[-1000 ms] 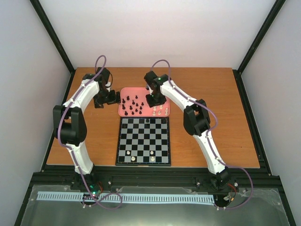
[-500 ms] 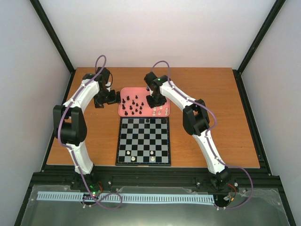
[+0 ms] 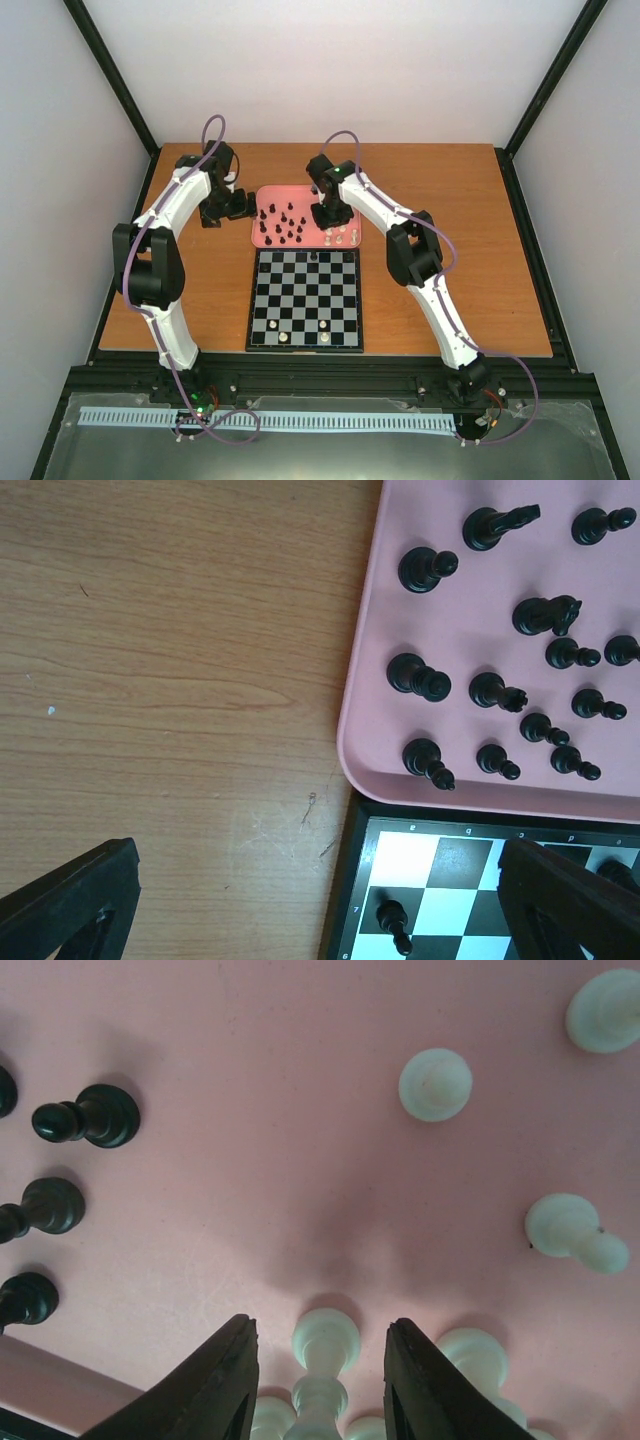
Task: Set up the chess pieces on the board
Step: Pick up the chess piece from the storage box.
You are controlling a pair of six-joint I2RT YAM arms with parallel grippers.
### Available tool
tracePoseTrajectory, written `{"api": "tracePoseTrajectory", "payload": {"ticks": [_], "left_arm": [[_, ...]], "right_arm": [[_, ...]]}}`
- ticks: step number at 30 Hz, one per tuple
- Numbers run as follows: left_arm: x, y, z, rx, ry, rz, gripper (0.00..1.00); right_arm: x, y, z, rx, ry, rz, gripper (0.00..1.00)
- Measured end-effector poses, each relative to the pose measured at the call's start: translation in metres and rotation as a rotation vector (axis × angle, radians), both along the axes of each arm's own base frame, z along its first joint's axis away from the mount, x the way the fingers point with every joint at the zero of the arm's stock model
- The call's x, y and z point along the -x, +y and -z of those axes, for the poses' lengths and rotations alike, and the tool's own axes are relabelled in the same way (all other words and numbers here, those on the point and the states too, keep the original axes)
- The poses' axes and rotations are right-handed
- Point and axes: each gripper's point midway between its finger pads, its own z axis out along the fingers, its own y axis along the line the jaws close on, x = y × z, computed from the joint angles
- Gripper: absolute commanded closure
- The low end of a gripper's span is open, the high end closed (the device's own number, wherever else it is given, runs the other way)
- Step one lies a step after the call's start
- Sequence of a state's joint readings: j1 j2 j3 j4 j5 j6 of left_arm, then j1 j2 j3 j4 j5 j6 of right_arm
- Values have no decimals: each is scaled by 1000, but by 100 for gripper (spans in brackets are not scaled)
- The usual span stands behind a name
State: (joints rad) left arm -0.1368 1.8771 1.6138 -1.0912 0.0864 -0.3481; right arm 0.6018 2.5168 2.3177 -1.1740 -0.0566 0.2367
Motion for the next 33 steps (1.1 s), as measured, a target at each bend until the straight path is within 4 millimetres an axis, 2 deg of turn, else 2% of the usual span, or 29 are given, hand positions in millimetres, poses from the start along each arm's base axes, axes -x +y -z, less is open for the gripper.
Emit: {"api": "tracePoseTrajectory", "payload": {"ticks": [8,17,21,23,29,33], "left_arm": [[0,0,2,0,7,0,0],[0,0,2,0,7,0,0],[0,0,2,0,7,0,0],[0,0,2,0,7,0,0],[0,0,2,0,6,0,0],[0,0,2,0,5,0,0]], "right_arm": [[1,-2,3,5,12,1,68],[3,-2,4,7,20,10,84],[3,-2,4,7,20,13,96],[2,-2,3,5,19,19,97],[-3,1,-9,-9,-9,13,97],[-2,2,-29,-28,-33,4,97]]}}
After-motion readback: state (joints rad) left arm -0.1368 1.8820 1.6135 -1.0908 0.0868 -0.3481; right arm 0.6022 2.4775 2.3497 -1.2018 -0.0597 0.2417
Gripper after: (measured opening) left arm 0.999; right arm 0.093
